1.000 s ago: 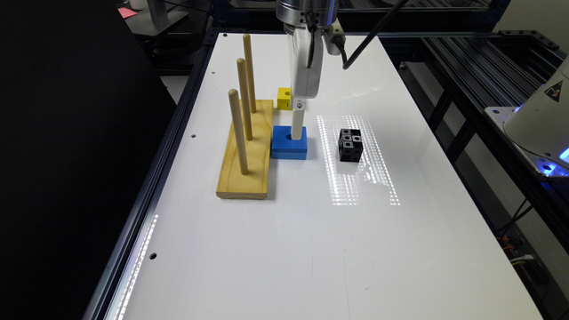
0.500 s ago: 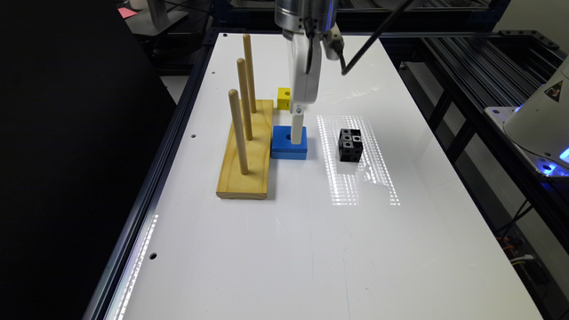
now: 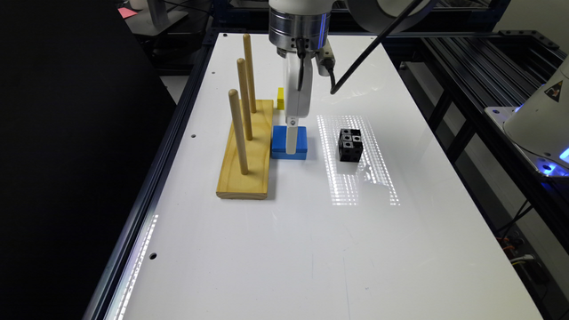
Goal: Pick up blue block.
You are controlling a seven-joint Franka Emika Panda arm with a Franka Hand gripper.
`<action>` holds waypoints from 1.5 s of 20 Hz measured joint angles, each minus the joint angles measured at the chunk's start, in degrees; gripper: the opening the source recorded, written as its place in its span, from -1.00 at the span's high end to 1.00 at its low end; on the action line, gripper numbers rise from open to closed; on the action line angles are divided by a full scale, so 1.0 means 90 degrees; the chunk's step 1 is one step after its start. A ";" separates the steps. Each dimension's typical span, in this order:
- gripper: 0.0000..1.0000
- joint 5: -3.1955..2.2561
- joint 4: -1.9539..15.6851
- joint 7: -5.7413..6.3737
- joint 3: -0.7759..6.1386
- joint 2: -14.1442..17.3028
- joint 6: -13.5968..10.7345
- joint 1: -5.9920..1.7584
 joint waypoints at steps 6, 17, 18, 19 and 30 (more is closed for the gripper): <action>-1.00 0.0000 0.0021 0.0000 0.0000 0.0171 0.0079 -0.0001; -1.00 -0.0009 0.0070 0.0007 -0.0001 0.0472 0.0339 0.0000; -1.00 -0.0009 0.0071 0.0007 -0.0001 0.0473 0.0341 -0.0001; -1.00 -0.0009 0.0072 0.0007 -0.0001 0.0474 0.0341 -0.0001; 1.00 -0.0009 0.0180 0.0007 -0.0001 0.0540 0.0345 -0.0002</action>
